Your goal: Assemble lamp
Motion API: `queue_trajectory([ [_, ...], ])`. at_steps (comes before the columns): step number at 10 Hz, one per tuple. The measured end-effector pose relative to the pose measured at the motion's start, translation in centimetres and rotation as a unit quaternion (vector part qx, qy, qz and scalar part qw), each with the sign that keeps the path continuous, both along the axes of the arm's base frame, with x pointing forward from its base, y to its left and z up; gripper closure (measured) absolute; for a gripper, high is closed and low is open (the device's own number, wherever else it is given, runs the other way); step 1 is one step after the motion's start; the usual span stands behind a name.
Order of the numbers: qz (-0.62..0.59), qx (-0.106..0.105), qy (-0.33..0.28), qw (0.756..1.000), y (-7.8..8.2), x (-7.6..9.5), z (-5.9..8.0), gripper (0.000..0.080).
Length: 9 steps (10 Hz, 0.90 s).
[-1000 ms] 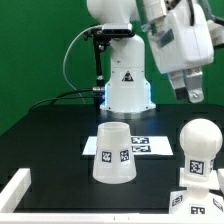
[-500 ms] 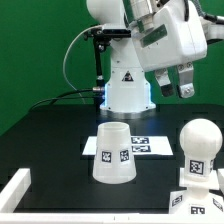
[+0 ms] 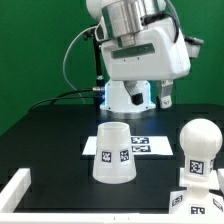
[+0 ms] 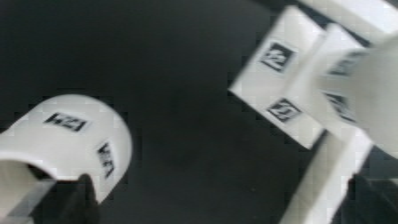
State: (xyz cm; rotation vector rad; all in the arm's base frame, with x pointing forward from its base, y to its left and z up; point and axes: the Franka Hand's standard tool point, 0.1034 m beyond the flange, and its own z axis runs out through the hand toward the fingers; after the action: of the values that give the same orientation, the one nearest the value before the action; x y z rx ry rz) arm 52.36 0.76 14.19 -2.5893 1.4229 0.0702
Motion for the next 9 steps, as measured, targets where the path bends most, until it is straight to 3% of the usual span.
queue_trajectory([
  [2,0.024,-0.011,0.013,1.000,-0.4,-1.2,-1.7,0.0101],
  [4,0.042,-0.021,0.005,0.999,-2.3,-1.8,-2.7,0.0101],
  [9,0.043,-0.065,0.008,0.997,-4.0,-2.0,-6.9,0.0101],
])
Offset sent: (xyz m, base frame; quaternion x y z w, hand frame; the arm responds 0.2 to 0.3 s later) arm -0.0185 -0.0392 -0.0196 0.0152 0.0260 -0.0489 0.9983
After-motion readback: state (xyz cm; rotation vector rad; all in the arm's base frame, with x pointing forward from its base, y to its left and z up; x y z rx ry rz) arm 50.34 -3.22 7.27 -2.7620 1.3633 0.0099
